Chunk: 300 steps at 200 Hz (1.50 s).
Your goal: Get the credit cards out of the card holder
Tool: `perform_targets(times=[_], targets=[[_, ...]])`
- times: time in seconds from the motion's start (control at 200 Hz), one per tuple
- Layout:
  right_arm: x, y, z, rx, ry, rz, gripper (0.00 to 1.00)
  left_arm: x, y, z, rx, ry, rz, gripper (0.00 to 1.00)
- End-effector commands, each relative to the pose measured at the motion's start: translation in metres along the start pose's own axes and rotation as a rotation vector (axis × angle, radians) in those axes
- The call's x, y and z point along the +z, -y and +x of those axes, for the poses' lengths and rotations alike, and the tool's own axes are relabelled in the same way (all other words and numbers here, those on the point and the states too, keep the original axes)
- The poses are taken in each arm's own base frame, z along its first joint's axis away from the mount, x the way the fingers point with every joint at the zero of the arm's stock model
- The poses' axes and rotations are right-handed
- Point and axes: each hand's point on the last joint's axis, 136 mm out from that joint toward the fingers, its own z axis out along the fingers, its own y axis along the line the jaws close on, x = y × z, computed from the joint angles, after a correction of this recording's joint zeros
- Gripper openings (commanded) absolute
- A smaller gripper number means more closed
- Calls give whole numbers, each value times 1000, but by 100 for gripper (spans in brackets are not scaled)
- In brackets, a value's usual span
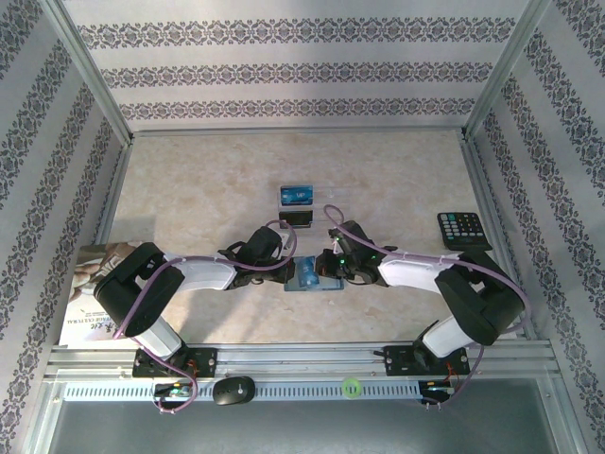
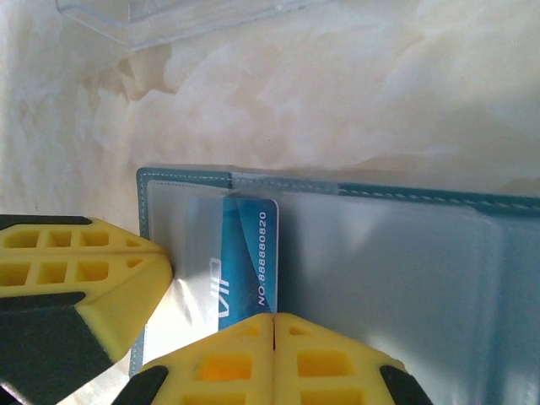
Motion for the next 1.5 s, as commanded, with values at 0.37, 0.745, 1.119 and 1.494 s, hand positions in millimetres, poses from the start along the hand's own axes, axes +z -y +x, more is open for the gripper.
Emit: perform_targets(times=[0.37,0.745,1.119,1.494], targets=[[13,-12,3,49,-37,-65,24,8,-10,27,-41,-93,-9,0],[14,-17,7,7,-70,-74,23,8,-10,28,-41,-95,-7,0],[-9,6,-8,27,58,10,0,5,-10,25,-36,-88,-11,0],[-50,-1,-29,-25,168,-28,0,-1,-1,10,-20,-51,11,0]])
